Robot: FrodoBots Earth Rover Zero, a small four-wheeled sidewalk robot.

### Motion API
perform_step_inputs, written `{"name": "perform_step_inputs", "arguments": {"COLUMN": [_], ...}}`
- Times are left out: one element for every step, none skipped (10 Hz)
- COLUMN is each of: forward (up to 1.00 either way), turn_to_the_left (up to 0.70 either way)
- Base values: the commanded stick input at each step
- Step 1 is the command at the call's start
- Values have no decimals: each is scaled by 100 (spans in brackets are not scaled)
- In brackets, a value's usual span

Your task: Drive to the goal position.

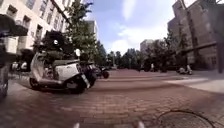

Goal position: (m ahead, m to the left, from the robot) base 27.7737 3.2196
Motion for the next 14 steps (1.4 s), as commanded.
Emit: {"name": "perform_step_inputs", "arguments": {"forward": [70,70,70,70,70,70,70,70,70,70,70,70,70,70], "turn_to_the_left": [0,0,-9,-14,-14,-14,-14,-14,-14,-14,-9,-3,-1,0]}}
